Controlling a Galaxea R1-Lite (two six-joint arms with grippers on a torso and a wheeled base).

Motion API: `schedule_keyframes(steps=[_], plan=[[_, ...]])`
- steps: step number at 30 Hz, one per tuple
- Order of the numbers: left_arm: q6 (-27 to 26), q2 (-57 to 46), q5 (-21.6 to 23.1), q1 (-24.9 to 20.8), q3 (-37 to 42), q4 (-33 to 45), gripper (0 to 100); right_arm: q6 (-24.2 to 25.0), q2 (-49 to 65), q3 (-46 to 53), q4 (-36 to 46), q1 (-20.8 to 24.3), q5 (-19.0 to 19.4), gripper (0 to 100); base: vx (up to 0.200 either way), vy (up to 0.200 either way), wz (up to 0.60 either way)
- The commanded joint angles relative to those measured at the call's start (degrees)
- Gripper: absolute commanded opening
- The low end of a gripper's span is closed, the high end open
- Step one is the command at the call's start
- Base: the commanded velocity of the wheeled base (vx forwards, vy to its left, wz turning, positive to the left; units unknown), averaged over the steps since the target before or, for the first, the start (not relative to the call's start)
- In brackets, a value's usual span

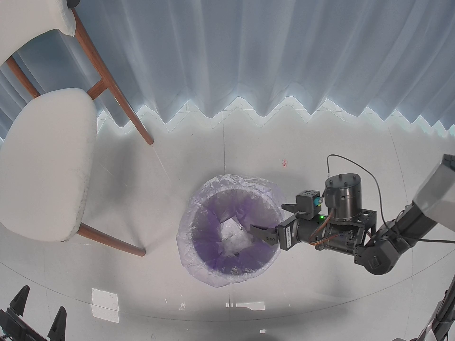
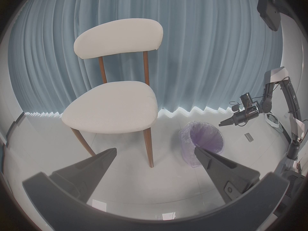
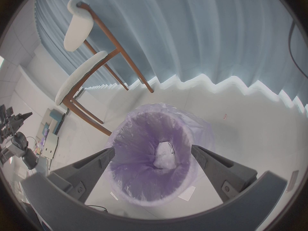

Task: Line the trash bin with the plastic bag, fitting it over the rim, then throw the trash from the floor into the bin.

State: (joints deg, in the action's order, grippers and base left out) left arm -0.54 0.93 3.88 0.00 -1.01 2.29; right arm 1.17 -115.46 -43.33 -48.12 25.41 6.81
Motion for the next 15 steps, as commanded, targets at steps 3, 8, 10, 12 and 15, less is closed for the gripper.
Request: schedule_keyframes(steps=[3,8,10,12,15], plan=[[0.01,-0.93,-0.01,0.0,1.01,-0.01,100,1.64,11.57,7.91,0.22,-1.5,-2.24,100,0.0,0.0,0.0],[0.01,-0.93,-0.01,0.09,1.01,-0.01,100,2.52,19.39,16.96,0.74,-3.34,-3.65,100,0.0,0.0,0.0],[0.01,-0.93,-0.01,0.09,1.01,-0.01,100,2.43,22.73,19.68,1.53,-5.28,-3.65,100,0.0,0.0,0.0],[0.01,-0.93,-0.01,0.0,1.01,-0.01,100,2.26,26.07,21.62,2.85,-7.74,-3.65,100,0.0,0.0,0.0],[0.01,-0.93,-0.01,0.0,1.01,-0.01,100,2.08,30.99,25.4,5.23,-12.05,-3.65,100,0.0,0.0,0.0]])
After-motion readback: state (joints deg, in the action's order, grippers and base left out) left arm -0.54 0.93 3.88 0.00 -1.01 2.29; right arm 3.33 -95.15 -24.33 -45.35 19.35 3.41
